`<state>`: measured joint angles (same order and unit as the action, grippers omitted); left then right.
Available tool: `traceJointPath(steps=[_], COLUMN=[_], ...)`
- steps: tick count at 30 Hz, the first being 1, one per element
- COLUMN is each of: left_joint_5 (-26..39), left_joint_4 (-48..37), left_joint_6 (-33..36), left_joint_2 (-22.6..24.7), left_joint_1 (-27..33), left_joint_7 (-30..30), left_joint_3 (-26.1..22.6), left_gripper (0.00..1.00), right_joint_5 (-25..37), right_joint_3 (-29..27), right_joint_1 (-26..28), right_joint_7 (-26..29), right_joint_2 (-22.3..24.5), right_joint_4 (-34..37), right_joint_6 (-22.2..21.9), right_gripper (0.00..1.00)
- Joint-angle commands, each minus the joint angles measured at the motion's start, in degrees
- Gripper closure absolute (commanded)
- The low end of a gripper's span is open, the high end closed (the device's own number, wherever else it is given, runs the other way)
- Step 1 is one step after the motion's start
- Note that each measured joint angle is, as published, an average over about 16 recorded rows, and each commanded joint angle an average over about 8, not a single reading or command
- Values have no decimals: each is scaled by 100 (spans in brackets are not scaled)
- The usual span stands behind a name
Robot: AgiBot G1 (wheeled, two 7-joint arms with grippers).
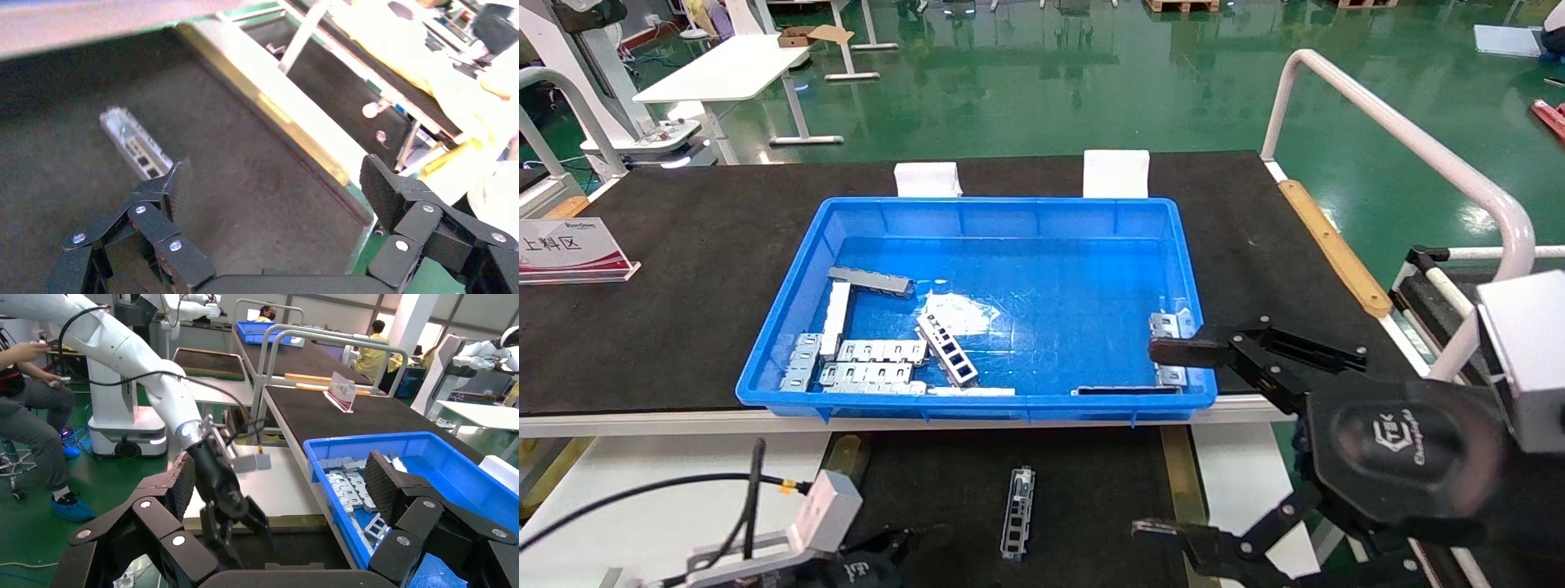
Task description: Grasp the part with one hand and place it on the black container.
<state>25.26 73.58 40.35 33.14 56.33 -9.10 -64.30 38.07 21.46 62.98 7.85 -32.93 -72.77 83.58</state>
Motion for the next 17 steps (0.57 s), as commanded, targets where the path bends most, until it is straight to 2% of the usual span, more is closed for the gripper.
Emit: traceJointPath(steps=[1, 10, 17], left_joint_5=[-45, -200, -217], left_joint_4=[-66, -210, -196], left_joint_6=[271, 1016, 1207], left_joint_2=[-78, -343, -448], left_joint_1=[20, 188, 268], left_joint_7=[149, 460, 474], left_joint_3=[85, 330, 377], left_gripper=[0, 0, 0], right_joint_5=[0, 0, -1], right_joint_3=[0, 1, 1], right_joint_1=[0, 0, 0], right_joint_7=[0, 0, 0], right_joint_2=[0, 0, 0], right_joint_4=[0, 0, 0], right_joint_6=[0, 0, 0], right_gripper=[0, 0, 0])
